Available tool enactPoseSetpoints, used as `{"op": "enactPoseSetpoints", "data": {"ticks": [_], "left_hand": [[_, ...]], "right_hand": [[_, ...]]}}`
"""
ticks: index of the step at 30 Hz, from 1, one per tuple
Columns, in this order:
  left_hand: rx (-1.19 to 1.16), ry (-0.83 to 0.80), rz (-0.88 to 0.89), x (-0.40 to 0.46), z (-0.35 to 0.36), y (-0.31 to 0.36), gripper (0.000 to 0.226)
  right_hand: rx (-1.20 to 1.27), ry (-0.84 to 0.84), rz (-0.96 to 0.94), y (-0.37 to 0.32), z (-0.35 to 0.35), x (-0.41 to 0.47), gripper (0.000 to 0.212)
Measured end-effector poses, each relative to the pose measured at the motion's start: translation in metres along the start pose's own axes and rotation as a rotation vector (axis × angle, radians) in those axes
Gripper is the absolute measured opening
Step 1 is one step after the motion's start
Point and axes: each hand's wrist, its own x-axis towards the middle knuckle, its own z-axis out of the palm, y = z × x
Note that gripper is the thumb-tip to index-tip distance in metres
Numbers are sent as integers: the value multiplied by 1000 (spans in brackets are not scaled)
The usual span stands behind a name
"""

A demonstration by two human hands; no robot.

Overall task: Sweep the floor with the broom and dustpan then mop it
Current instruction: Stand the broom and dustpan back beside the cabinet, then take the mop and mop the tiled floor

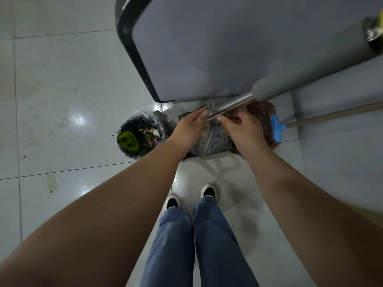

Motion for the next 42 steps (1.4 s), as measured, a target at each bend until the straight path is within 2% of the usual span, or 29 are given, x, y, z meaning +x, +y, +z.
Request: {"op": "enactPoseSetpoints", "data": {"ticks": [8,11,14,18,24,28,31,35,42], "left_hand": [[41,31,14,-21,-5,5,39],[75,36,-8,-40,-6,11,32],[89,-13,-26,-68,0,20,20],[209,-102,-9,-106,24,34,24],[278,-183,30,-148,93,58,24],[289,-238,39,-166,157,72,25],[306,-277,65,-176,215,82,25],[255,-304,89,-182,283,98,25],[273,-326,125,-161,339,135,30]], "right_hand": [[90,-5,42,-4,-9,-13,48],[121,18,58,-7,-18,-27,41],[196,62,97,-11,-35,-49,48],[292,157,136,-10,-71,-83,49],[430,230,179,12,-124,-126,47],[499,277,191,43,-188,-146,41],[513,346,191,68,-250,-156,17],[544,452,193,93,-318,-157,35],[653,481,176,98,-379,-137,33]]}}
